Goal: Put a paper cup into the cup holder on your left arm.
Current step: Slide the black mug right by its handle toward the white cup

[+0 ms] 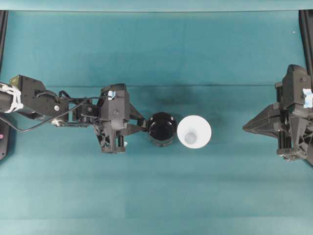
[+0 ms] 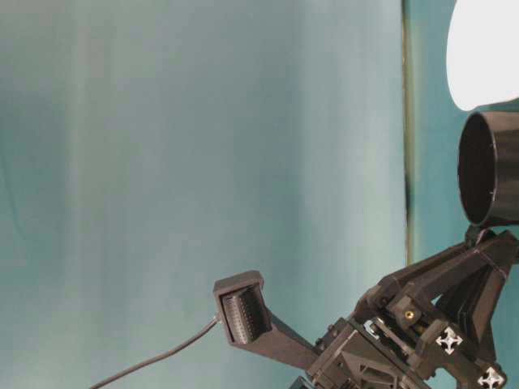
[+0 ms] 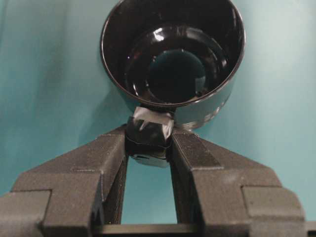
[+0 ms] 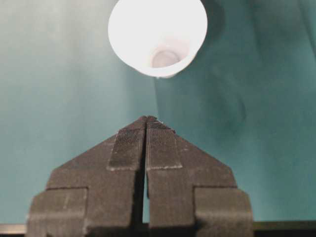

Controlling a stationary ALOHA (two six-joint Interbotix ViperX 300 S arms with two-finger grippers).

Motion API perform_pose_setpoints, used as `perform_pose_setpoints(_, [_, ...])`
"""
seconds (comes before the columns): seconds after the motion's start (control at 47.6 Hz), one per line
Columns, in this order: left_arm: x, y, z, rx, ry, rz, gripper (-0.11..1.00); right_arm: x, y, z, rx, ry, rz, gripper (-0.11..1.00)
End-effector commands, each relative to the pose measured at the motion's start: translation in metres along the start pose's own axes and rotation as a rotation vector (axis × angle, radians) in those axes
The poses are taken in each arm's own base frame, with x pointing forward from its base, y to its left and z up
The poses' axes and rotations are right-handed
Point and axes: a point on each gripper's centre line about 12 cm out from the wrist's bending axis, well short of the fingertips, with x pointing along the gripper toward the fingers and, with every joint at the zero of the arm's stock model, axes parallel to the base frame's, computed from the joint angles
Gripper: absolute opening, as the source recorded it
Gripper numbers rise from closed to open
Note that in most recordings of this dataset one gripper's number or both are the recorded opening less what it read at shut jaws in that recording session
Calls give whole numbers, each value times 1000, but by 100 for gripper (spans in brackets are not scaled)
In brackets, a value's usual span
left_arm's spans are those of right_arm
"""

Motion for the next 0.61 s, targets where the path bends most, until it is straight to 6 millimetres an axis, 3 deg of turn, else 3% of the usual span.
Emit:
perform_pose_setpoints(0.0, [-1, 0, 9, 4, -26, 0, 30, -3, 2, 10, 13, -26, 5, -1])
perform_pose_setpoints(0.588, [-2, 0, 4, -4, 8, -2, 30, -3, 2, 10, 13, -26, 5, -1])
